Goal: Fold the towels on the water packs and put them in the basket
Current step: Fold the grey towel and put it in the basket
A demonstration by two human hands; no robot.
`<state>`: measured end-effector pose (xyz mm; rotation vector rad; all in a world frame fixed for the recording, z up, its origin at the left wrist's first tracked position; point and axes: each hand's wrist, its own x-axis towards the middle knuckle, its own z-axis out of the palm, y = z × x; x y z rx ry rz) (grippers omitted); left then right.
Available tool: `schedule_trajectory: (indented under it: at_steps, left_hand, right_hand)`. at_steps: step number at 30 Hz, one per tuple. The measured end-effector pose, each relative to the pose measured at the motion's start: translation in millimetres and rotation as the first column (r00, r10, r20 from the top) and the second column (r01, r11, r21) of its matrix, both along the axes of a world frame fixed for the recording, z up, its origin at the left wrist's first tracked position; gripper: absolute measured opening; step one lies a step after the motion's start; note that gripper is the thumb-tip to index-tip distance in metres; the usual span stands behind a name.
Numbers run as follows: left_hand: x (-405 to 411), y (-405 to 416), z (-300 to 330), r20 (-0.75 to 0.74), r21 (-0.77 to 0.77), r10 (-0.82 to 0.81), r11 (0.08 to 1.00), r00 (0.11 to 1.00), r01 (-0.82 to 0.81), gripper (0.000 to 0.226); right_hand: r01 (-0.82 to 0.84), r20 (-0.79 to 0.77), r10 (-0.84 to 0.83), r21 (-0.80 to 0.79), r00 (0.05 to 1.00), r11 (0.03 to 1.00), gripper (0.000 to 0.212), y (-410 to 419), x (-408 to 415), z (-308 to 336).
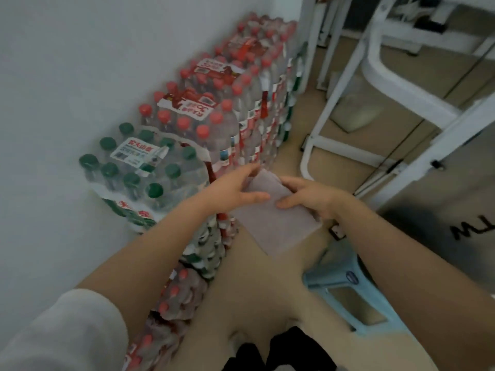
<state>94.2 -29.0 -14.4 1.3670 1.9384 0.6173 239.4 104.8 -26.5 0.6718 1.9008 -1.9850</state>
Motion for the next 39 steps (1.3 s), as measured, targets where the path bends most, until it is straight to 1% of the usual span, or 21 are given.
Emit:
schedule_trajectory:
  at_steps: [2, 5, 8, 10, 11, 12, 13, 14, 16, 17, 18, 19, 21, 22, 25, 26, 28, 30, 33, 36, 39]
  left_hand:
    - [17.3, 12.4, -6.2, 0.090, -0.041, -0.077, 0.996, 0.993, 0.081, 0.056]
    - [43.8, 31.8, -14.1, 0.280, -0.067, -0.087, 0.992, 0.956, 0.110, 0.035]
    - [71.7, 52.7, -23.8, 0.489, -0.146, -0.040, 0.981, 0.871, 0.127, 0.043]
    - [95.5, 68.2, -34.3, 0.569, -0.177, -0.034, 0.971, 0.822, 0.163, 0.041]
    - [109.2, 76.4, -39.9, 0.614, -0.185, -0.001, 0.972, 0.789, 0.144, 0.037]
    - [123.8, 84.8, -45.7, 0.659, -0.196, 0.054, 0.975, 0.751, 0.101, 0.034]
    - [139.3, 93.7, -51.5, 0.690, -0.209, 0.110, 0.977, 0.715, 0.051, 0.032]
    - [154.8, 102.5, -57.7, 0.704, -0.224, 0.161, 0.975, 0.692, 0.002, 0.030]
    - [186.6, 121.4, -72.7, 0.710, -0.249, 0.236, 0.966, 0.664, -0.077, 0.027]
    - [202.4, 132.8, -81.3, 0.711, -0.256, 0.263, 0.961, 0.652, -0.109, 0.026]
    - [217.1, 144.6, -89.3, 0.711, -0.267, 0.293, 0.953, 0.639, -0.139, 0.025]
    - [232.0, 156.8, -96.9, 0.709, -0.282, 0.322, 0.945, 0.628, -0.166, 0.024]
    - [259.1, 179.0, -115.1, 0.703, -0.323, 0.379, 0.924, 0.601, -0.205, 0.022]
    - [272.6, 188.6, -125.2, 0.702, -0.348, 0.406, 0.912, 0.585, -0.215, 0.023]
    - [311.4, 212.5, -162.4, 0.696, -0.452, 0.489, 0.867, 0.525, -0.210, 0.031]
    - [322.9, 220.3, -176.2, 0.688, -0.493, 0.518, 0.848, 0.509, -0.195, 0.032]
    - [344.5, 236.7, -203.0, 0.666, -0.561, 0.563, 0.810, 0.489, -0.170, 0.029]
    - [360.2, 252.2, -227.5, 0.676, -0.552, 0.544, 0.820, 0.497, -0.148, 0.024]
    - [379.7, 278.8, -269.2, 0.688, -0.481, 0.451, 0.870, 0.569, -0.108, 0.031]
    - [391.5, 304.9, -309.1, 0.579, -0.448, 0.401, 0.884, 0.709, -0.134, 0.032]
    - [398.4, 329.5, -339.8, 0.466, -0.386, 0.312, 0.914, 0.828, -0.127, 0.033]
  right_hand:
    - [0.046, 0.023, -0.044, -0.073, 0.999, 0.996, 0.046, 8.1, 25.5, 0.0]
    - [0.151, 0.036, -0.147, -0.180, 0.989, 0.972, 0.046, 23.3, 63.6, -2.9]
    - [0.294, 0.085, -0.282, -0.224, 0.956, 0.929, 0.053, 42.3, 107.7, -10.3]
    - [0.391, 0.100, -0.378, -0.258, 0.920, 0.883, 0.050, 54.3, 142.4, -19.4]
    - [0.467, 0.090, -0.461, -0.288, 0.883, 0.836, 0.043, 58.6, 160.1, -25.7]
    - [0.564, 0.083, -0.571, -0.323, 0.817, 0.760, 0.035, 61.6, 177.4, -32.7]
    - [0.665, 0.087, -0.689, -0.368, 0.720, 0.649, 0.034, 64.2, 193.9, -40.4]
    - [0.738, 0.101, -0.784, -0.428, 0.613, 0.522, 0.042, 67.0, 209.7, -49.8]
    - [0.790, 0.156, -0.887, -0.538, 0.434, 0.293, 0.062, 73.4, 239.3, -68.8]
    - [0.789, 0.182, -0.908, -0.577, 0.377, 0.212, 0.071, 77.7, 253.1, -76.6]
    - [0.782, 0.198, -0.919, -0.603, 0.341, 0.160, 0.077, 83.4, 267.4, -84.1]
    - [0.779, 0.206, -0.923, -0.612, 0.326, 0.138, 0.081, 89.9, 281.2, -90.7]
    - [0.805, 0.216, -0.924, -0.576, 0.314, 0.139, 0.080, 102.0, 307.1, -102.5]
    - [0.829, 0.218, -0.924, -0.537, 0.314, 0.155, 0.074, 106.3, 319.3, -109.0]
    - [0.896, 0.200, -0.906, -0.331, 0.373, 0.296, 0.029, 118.6, 352.8, -140.4]
    - [0.911, 0.195, -0.906, -0.259, 0.376, 0.322, 0.027, 123.7, 364.5, -154.1]
    - [0.923, 0.221, -0.900, -0.180, 0.376, 0.341, 0.038, 135.3, 386.0, -181.2]
    - [0.932, 0.258, -0.896, -0.128, 0.363, 0.340, 0.037, 146.8, 402.0, -208.5]
    - [0.948, 0.282, -0.912, 0.027, 0.298, 0.318, 0.039, 168.7, 416.9, -257.1]
    - [0.942, 0.305, -0.919, 0.144, 0.248, 0.302, 0.038, 192.4, 425.3, -303.4]
    - [0.921, 0.314, -0.916, 0.215, 0.251, 0.326, 0.040, 213.2, 427.2, -334.2]
